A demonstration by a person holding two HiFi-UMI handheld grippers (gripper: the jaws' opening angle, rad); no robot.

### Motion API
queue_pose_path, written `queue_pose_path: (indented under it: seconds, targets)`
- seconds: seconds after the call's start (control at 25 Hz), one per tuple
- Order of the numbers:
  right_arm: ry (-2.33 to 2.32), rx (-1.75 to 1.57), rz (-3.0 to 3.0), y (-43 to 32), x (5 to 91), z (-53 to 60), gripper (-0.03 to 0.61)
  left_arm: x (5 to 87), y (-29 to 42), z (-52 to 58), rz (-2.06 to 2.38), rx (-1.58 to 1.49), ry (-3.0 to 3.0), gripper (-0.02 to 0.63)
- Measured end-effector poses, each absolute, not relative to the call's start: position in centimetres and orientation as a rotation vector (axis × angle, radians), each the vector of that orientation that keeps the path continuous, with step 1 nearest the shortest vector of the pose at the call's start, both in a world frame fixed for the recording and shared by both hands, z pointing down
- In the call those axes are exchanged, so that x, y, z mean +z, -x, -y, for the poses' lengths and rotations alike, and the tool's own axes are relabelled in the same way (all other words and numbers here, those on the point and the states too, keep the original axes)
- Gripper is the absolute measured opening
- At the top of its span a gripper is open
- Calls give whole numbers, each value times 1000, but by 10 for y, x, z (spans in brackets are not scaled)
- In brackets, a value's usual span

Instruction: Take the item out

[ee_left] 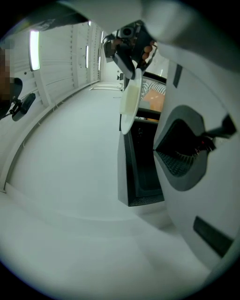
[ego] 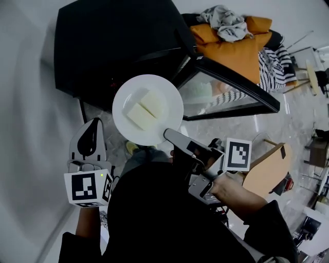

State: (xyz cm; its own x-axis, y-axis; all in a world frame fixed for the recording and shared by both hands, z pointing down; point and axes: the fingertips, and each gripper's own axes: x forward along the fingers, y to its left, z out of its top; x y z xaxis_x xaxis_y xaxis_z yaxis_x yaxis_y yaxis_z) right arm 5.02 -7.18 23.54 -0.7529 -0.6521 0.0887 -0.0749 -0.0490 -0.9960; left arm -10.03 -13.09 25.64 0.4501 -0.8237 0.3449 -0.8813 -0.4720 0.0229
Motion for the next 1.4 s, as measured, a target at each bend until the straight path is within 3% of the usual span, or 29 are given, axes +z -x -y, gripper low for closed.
queue_pose_path:
  seconds: [1.4]
  targets:
    - [759, -1743, -1878, -54, 206, 58, 18, 233, 108, 106, 1484, 351, -2583, 8]
